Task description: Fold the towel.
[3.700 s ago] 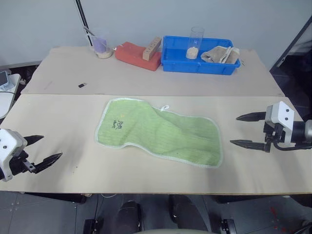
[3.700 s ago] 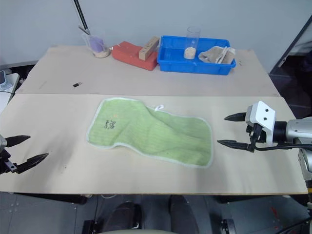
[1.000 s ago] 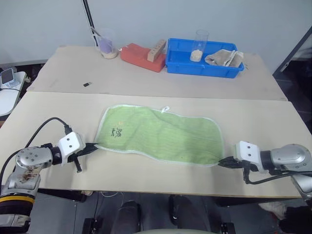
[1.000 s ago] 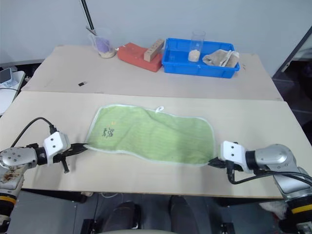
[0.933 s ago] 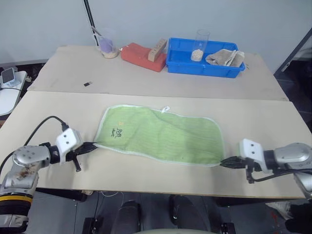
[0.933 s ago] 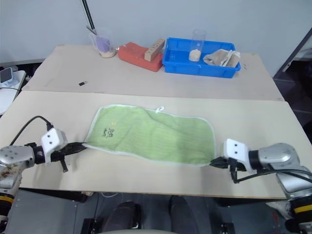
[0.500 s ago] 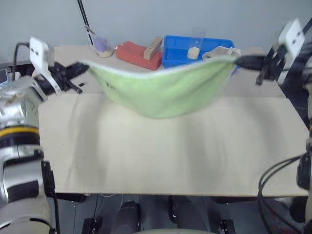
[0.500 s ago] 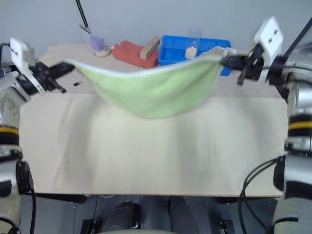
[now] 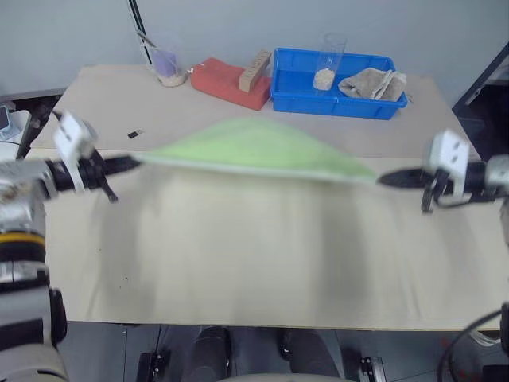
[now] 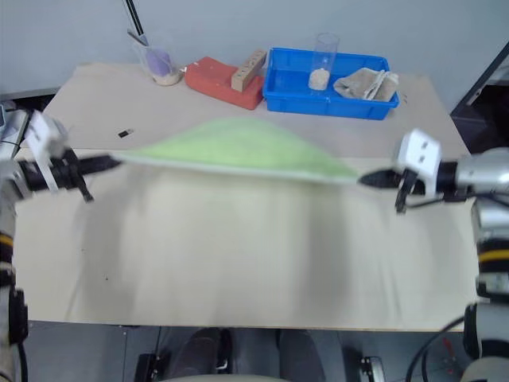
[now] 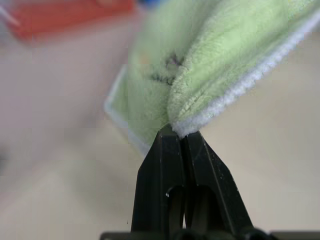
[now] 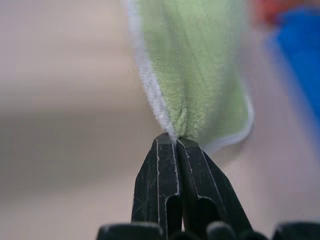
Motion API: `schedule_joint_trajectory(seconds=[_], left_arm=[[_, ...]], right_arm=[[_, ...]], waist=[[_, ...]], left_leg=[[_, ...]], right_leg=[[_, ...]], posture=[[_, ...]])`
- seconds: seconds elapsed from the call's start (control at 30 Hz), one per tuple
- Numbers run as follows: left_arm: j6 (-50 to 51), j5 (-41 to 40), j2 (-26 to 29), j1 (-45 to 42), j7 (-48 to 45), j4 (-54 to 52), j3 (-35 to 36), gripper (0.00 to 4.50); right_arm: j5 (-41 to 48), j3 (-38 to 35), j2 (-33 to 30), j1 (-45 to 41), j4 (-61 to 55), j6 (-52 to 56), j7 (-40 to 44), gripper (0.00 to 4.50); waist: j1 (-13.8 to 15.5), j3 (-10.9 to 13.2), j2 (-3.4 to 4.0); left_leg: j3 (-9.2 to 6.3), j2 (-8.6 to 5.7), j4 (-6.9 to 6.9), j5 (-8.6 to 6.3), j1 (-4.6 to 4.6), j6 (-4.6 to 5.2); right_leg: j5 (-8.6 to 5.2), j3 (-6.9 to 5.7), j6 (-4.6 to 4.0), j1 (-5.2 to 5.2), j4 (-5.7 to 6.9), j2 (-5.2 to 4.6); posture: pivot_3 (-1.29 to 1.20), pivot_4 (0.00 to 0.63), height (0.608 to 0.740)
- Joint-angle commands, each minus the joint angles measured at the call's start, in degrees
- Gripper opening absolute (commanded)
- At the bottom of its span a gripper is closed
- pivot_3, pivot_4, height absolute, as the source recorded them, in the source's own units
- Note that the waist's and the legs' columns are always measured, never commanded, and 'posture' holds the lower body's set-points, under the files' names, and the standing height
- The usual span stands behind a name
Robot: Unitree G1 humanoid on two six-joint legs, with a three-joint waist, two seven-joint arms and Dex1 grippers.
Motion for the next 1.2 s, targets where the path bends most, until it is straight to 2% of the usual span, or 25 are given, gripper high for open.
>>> schedule_joint_trajectory(seconds=[0.03, 0.13, 0.2, 0.23, 0.37, 0.5, 0.63, 0.73, 0.8, 0.93, 1.2], left_arm=[[-0.27, -0.38, 3.57, 9.23, -2.34, -10.44, 1.47, 0.0], [-1.09, -0.47, 6.88, 23.82, -5.53, -17.02, 3.64, 0.0], [0.22, -1.77, 7.88, 28.73, -5.78, -19.64, 5.35, 0.0], [0.55, -2.14, 8.05, 30.92, -5.76, -20.45, 6.03, 0.0], [0.47, -2.11, 7.77, 34.49, -5.41, -20.89, 6.58, 0.0], [5.73, -5.17, 6.36, 29.7, -2.95, -20.08, 7.02, 0.0], [13.53, -8.36, 6.69, 21.25, -2.54, -17.29, 6.78, 0.0], [16.06, -7.87, 5.65, 13.41, -1.51, -12.3, 5.05, 0.0], [16.65, -6.87, 4.26, 8.5, -0.16, -8.65, 3.79, 0.0], [15.93, -3.88, 1.5, 0.32, 0.84, -1.75, 0.05, 0.0], [9.89, 1.51, -0.87, -3.11, 1.35, 4.58, -3.91, 0.0]], right_arm=[[2.99, -4.68, -2.33, 7.86, -10.41, 2.1, -0.71, 0.03], [3.91, -7.49, -5.19, 19.96, -15.98, 4.01, 1.41, 0.03], [4.18, -8.72, -7.52, 24.6, -17.48, 4.22, 3.05, 0.03], [4.4, -9.17, -8.87, 26.6, -18.0, 4.77, 4.13, 0.03], [5.39, -8.44, -11.85, 28.83, -19.13, 7.8, 6.32, 0.03], [9.04, -6.99, -10.79, 23.58, -19.37, 16.84, 4.33, 0.03], [13.33, -5.23, -9.06, 13.88, -17.29, 30.98, 1.35, 0.03], [12.13, -2.06, -7.63, 6.37, -13.67, 36.88, -0.57, 0.03], [10.96, -0.02, -6.53, 2.21, -10.94, 38.73, -1.33, 0.03], [8.55, 3.65, -3.34, -5.42, -3.79, 40.63, -2.46, 0.03], [4.06, 6.66, -0.07, -10.65, 2.91, 40.78, -4.97, 0.03]], waist=[[-0.03, 0.01, -0.01], [-0.12, 0.03, 0.0], [-0.04, 0.07, 0.0], [0.07, 0.08, -0.01], [0.66, 0.11, 0.0], [0.82, 0.12, -0.01], [0.74, 0.12, -0.02], [0.78, 0.12, -0.02], [0.91, 0.12, -0.02], [0.92, 0.11, -0.01], [0.81, 0.12, -0.01]], left_leg=[[0.04, 0.0, 0.01, 0.0, 0.04, 0.0], [0.09, 0.05, 0.23, 0.0, 0.29, 0.0], [0.11, 0.12, 0.23, 0.0, 0.82, 0.0], [0.16, 0.13, 0.26, 0.01, 1.19, 0.0], [0.23, 0.17, 0.59, 0.08, 1.36, -0.05], [0.24, 0.2, 0.59, 0.22, 1.4, -0.21], [0.24, 0.18, 0.62, 0.26, 1.37, -0.18], [0.23, 0.14, 0.57, 0.25, 1.3, -0.17], [0.21, 0.12, 0.5, 0.22, 1.26, -0.15], [0.19, 0.08, 0.5, 0.15, 1.04, -0.08], [0.18, 0.02, 0.53, 0.11, 0.93, -0.05]], right_leg=[[0.02, 0.03, -0.03, 0.0, 0.0, 0.0], [-0.03, 0.09, 0.01, 0.18, -0.08, 0.09], [-0.29, 0.09, 0.26, 0.61, -0.05, 0.13], [-0.53, 0.09, -0.07, 0.86, 0.01, 0.12], [-0.55, 0.11, -0.1, 0.89, 0.3, 0.09], [-0.55, 0.1, -0.1, 0.81, 0.32, 0.14], [-0.51, 0.11, -0.12, 0.78, 0.51, 0.2], [-0.43, 0.13, -0.2, 0.73, 0.61, 0.25], [-0.28, 0.13, 0.03, 0.72, 0.58, 0.29], [-0.18, 0.12, -0.11, 0.68, 0.39, 0.29], [-0.1, 0.14, -0.21, 0.67, 0.32, 0.23]], posture=[[0.0, 0.15, 0.714], [0.0, 0.15, 0.714], [0.0, 0.15, 0.714], [0.0, 0.15, 0.714], [0.0, 0.15, 0.714], [0.0, 0.15, 0.714], [0.0, 0.15, 0.714], [0.0, 0.15, 0.714], [0.0, 0.15, 0.714], [0.0, 0.15, 0.714], [0.0, 0.15, 0.714]])
